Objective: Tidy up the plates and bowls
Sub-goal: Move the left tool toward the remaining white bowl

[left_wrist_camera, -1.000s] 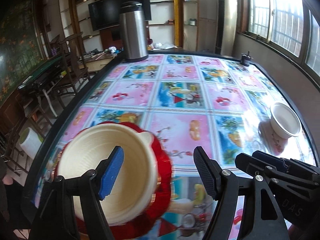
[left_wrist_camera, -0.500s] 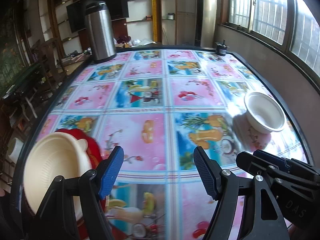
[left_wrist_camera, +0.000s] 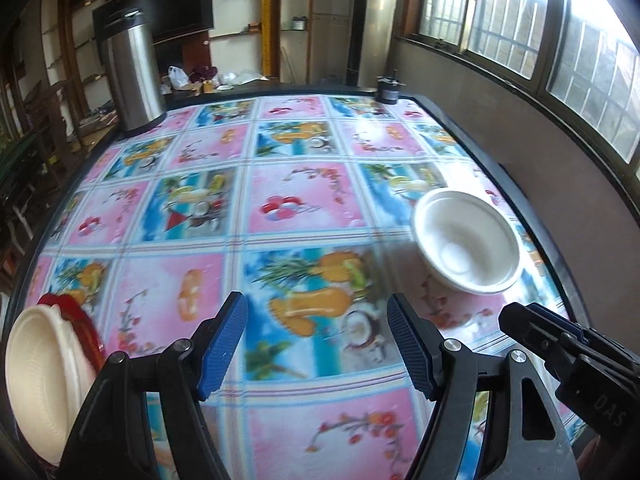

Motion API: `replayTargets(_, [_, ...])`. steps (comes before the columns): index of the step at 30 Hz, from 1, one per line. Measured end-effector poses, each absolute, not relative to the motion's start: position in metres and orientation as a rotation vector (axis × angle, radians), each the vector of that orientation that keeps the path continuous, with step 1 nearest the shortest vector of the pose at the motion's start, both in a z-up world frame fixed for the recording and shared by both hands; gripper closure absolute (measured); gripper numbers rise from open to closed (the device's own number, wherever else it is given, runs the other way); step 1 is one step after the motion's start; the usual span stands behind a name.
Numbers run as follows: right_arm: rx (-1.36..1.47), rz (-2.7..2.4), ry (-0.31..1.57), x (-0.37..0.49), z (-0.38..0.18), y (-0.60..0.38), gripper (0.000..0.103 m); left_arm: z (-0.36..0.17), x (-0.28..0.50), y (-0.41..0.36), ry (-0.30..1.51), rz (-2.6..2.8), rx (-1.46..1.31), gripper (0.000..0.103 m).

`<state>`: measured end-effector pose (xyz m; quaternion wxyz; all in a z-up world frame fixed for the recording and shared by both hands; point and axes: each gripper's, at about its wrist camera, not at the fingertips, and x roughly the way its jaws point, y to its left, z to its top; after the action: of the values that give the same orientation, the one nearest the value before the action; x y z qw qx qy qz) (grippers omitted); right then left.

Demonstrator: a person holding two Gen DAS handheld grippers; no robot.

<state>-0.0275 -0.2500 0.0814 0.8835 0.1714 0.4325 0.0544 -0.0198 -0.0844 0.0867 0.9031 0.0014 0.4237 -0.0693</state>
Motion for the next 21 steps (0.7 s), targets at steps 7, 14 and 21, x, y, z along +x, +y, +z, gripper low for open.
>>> replayTargets(7, [0.396, 0.041, 0.903, -0.017, 0.074, -0.288, 0.065, 0.084, 0.002, -0.112, 0.907, -0.175, 0.031, 0.03])
replayTargets(14, [0.434, -0.001, 0.907, 0.007, 0.069, -0.317, 0.065, 0.078, 0.026, -0.133, 0.938, -0.181, 0.039, 0.03])
replayTargets(21, [0.445, -0.012, 0.934, 0.03, 0.059, -0.329, 0.065, 0.066, 0.045, -0.15, 0.979, -0.19, 0.038, 0.03])
